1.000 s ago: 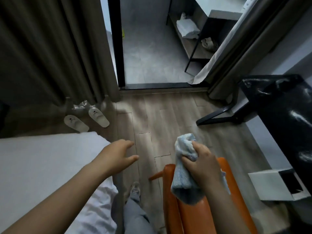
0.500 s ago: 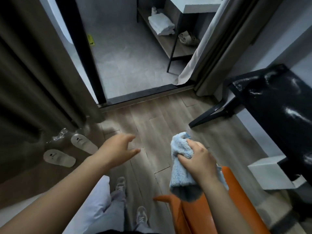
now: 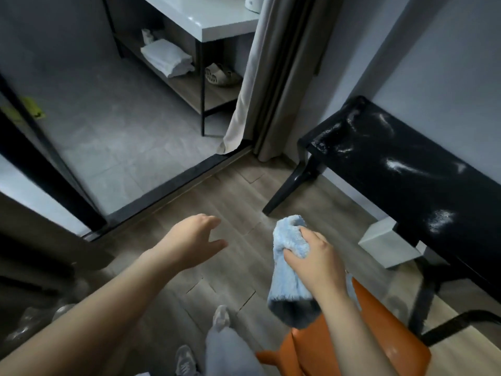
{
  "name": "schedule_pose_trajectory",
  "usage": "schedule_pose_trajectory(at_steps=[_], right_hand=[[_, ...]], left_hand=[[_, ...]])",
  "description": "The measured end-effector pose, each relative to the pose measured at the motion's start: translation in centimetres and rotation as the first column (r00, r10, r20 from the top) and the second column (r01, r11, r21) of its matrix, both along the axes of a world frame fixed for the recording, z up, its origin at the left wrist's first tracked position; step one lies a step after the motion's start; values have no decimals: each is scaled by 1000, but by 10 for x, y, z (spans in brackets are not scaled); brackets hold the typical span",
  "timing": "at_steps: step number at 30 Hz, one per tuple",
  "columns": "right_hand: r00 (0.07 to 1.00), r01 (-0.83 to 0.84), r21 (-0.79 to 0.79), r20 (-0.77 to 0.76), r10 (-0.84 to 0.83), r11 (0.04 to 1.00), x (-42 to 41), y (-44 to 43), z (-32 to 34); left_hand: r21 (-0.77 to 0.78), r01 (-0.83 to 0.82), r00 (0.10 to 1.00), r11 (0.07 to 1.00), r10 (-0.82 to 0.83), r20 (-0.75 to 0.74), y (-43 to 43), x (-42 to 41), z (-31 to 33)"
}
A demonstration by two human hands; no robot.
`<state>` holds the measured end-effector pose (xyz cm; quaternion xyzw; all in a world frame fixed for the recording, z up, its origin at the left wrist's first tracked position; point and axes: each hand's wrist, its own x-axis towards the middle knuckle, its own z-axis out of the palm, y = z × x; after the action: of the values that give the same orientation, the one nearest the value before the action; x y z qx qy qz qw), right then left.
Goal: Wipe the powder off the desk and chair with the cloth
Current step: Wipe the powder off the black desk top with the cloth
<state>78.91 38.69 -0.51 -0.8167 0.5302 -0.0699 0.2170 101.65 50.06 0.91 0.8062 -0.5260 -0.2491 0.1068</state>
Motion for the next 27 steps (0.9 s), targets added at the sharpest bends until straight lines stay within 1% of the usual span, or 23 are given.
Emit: schedule_pose_trajectory(at_steps=[5,9,14,18,22,27], right_hand=[[996,87,-17,-8,-87,996,2,-58,-6],[983,180,-31,37,-179,983,5,-128,-9],[950,311,-46,56,-308,949,-5,-195,0],[905,424,-54,59,-421,904,-23,-237,11],[839,541,-59,96,-535,839,-39,-276,16],[727,687,-97,70,-683,721,-53,-315,29]], left_hand=[[-4,100,995,995,-100,17,-78,15,-4],[-5,162,985,987,-161,63,-164,29,-4],[-4,263,963,965,-263,63,-261,19,6],[-14,381,924,925,-380,43,-328,1,14],[8,493,870,870,-493,21,-399,-11,13],[-18,642,767,766,-642,7,-489,-33,22]])
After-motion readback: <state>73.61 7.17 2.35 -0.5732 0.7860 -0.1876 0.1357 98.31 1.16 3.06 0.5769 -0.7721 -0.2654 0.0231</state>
